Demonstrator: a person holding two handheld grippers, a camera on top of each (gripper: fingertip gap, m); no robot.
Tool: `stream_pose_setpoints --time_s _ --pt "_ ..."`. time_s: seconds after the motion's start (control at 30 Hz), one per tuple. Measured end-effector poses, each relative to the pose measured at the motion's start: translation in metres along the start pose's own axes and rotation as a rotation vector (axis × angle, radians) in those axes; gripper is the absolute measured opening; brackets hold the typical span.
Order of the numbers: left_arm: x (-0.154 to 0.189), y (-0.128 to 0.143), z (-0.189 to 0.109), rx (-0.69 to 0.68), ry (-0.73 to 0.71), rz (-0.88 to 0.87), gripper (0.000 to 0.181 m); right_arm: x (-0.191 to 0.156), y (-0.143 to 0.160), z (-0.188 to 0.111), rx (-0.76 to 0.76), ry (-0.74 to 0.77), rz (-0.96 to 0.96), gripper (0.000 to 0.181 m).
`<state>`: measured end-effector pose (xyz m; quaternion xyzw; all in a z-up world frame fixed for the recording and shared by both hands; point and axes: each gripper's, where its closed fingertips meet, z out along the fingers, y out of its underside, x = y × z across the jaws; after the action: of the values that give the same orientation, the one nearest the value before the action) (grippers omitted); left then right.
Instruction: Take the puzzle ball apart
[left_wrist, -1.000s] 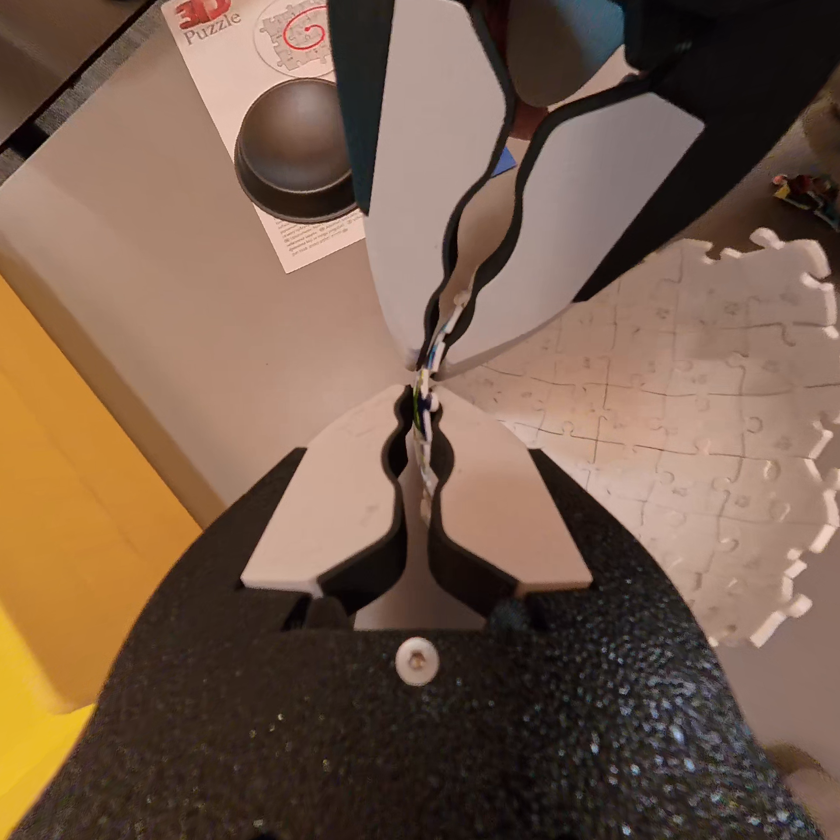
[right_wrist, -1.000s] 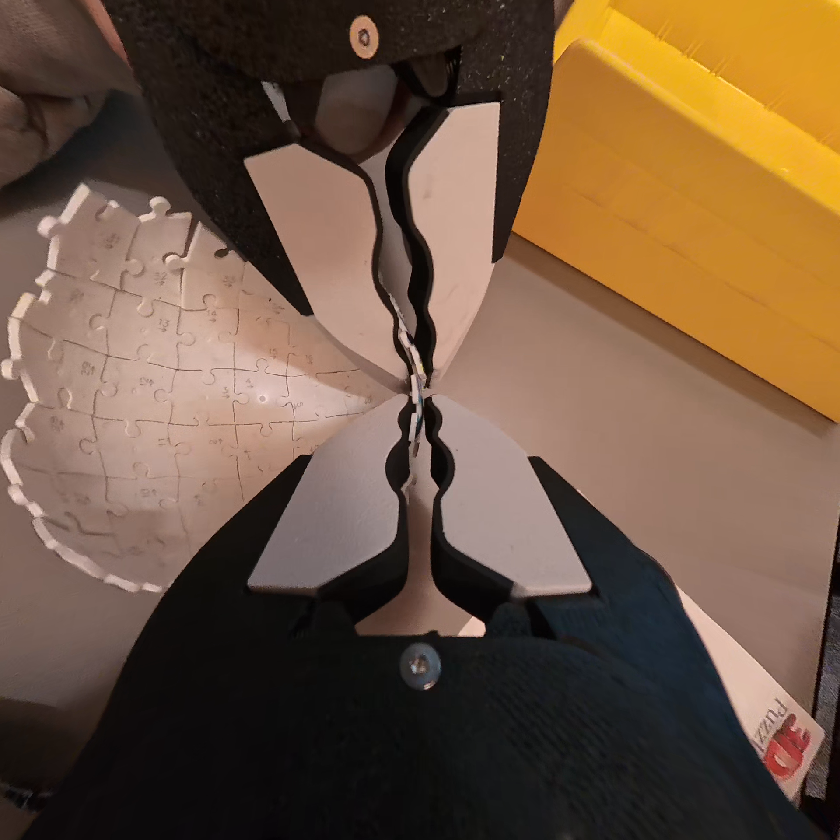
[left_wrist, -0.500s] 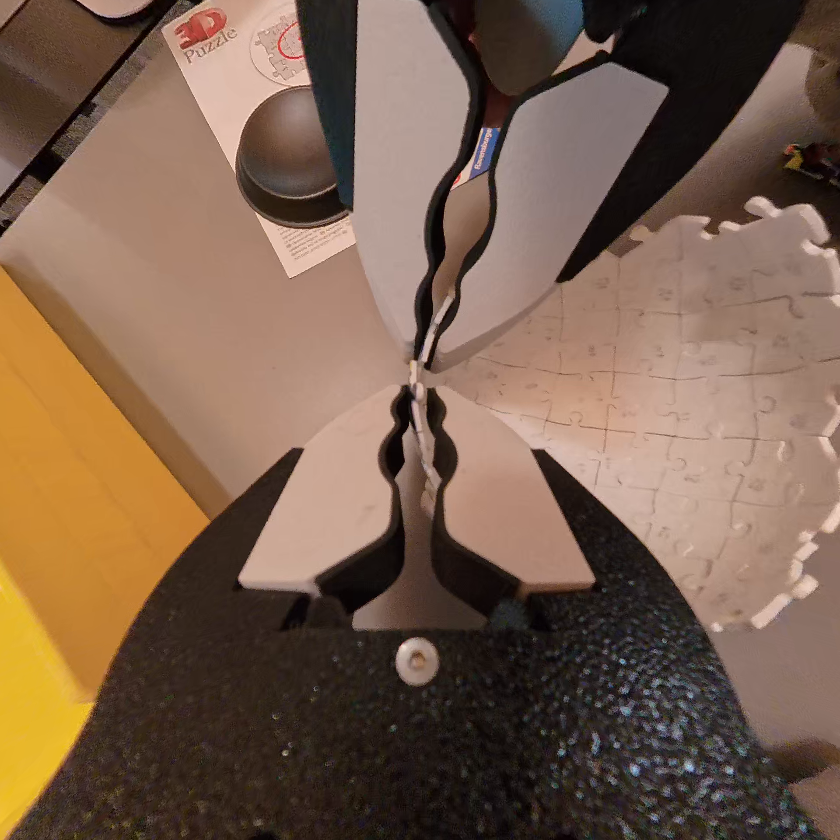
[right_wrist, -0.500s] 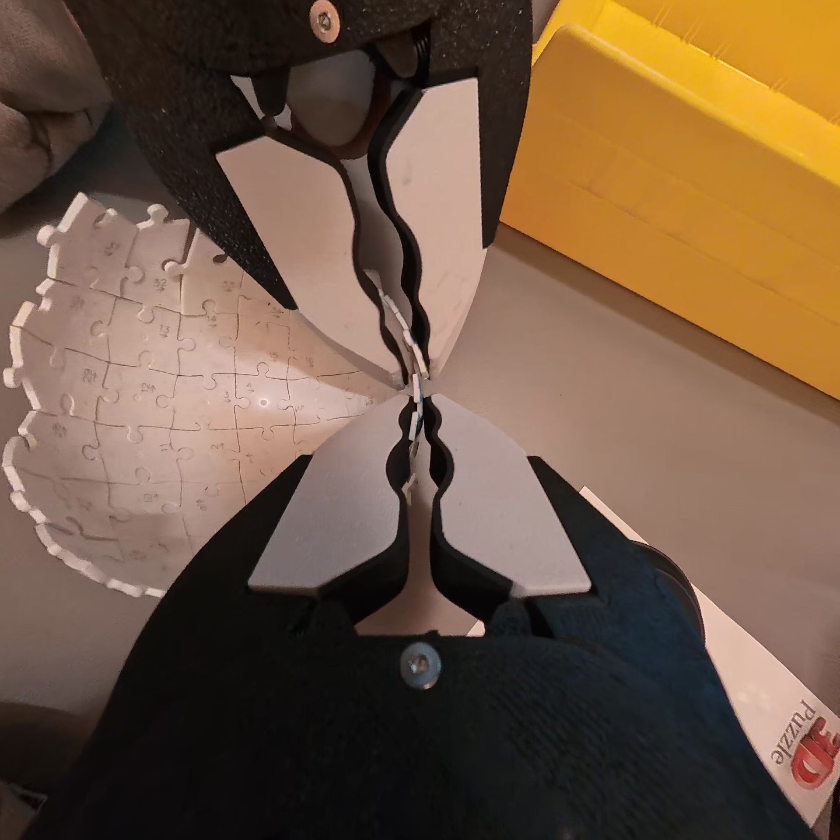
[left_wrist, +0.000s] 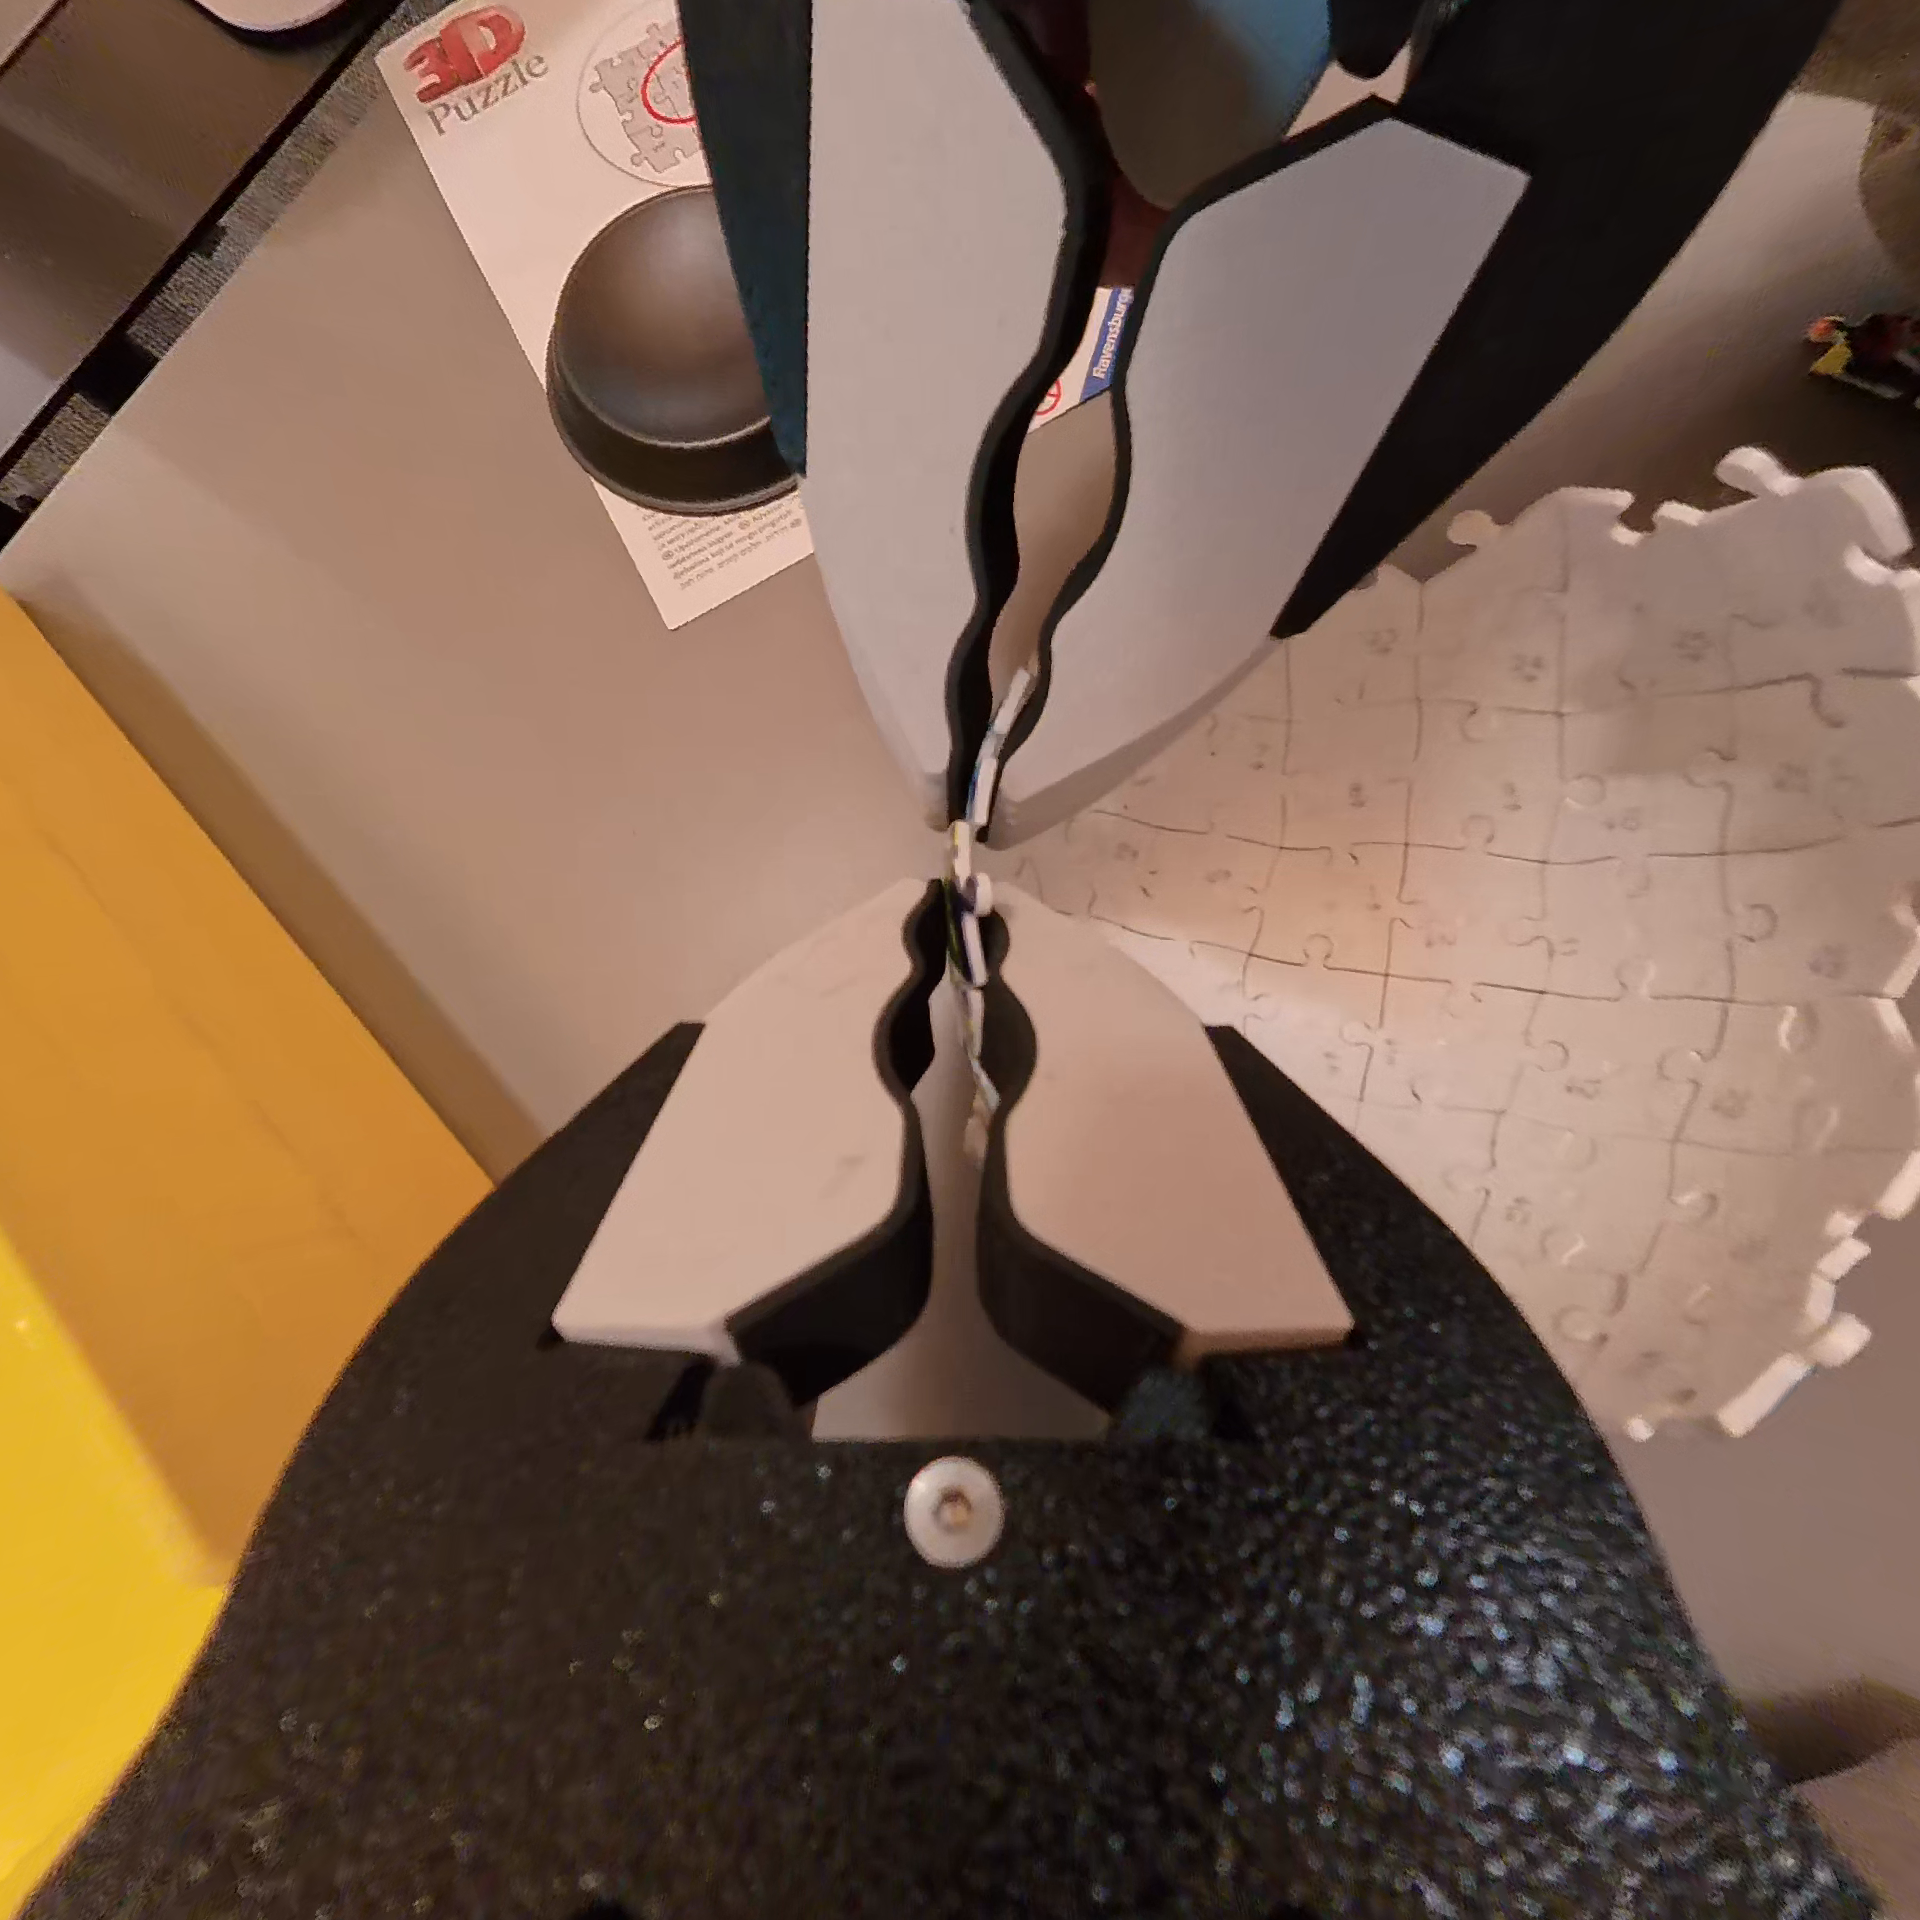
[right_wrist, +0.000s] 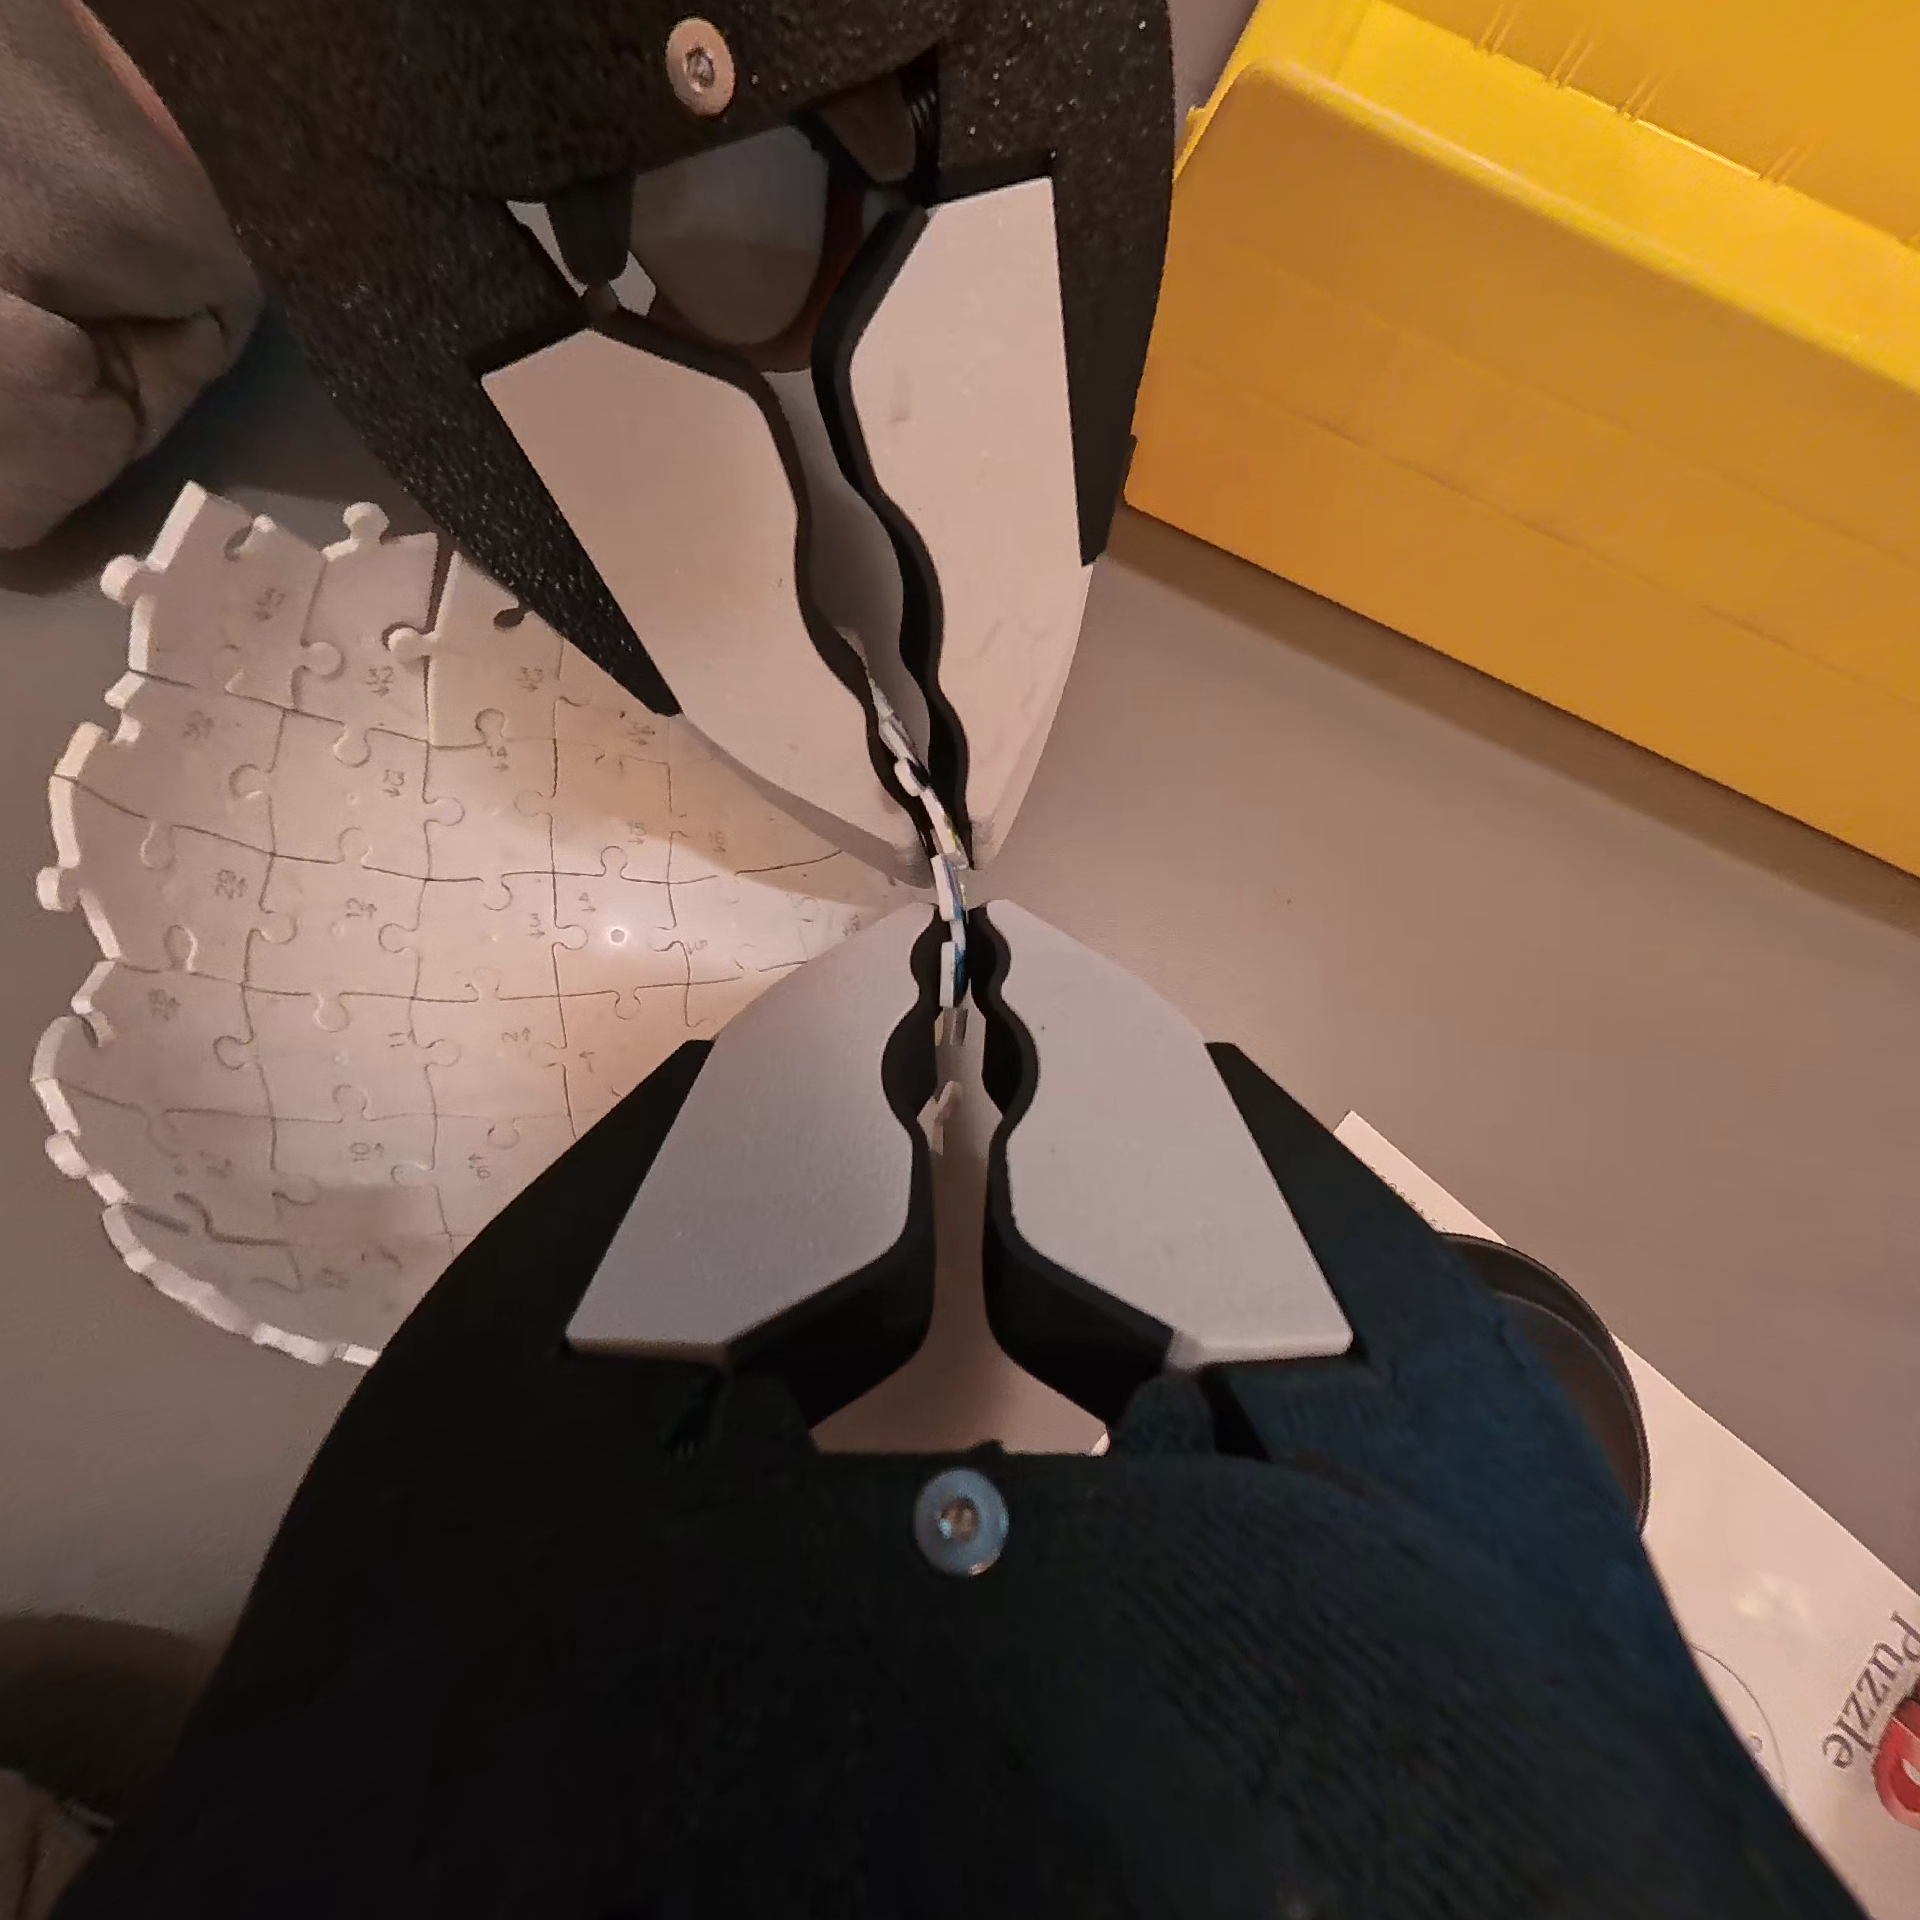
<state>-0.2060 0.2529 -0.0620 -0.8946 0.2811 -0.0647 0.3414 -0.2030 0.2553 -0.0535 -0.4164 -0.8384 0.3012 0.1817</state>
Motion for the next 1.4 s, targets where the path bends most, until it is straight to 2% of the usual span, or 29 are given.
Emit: stream_pose_setpoints --time_s 0.4,0.6,1.4 --pt "0.000 0.000 0.002 -0.002 0.007 -0.027 0.002 0.004 -0.005 -0.005 0.008 0.085 -0.123 0.011" --pt "0.000 0.000 0.002 -0.002 0.008 -0.028 0.002 0.001 -0.010 -0.005 0.024 0.091 -0.193 0.005" --pt "0.000 -0.001 0.003 0.009 0.001 -0.006 0.003 0.001 -0.011 -0.007 0.037 0.090 -0.212 0.004"
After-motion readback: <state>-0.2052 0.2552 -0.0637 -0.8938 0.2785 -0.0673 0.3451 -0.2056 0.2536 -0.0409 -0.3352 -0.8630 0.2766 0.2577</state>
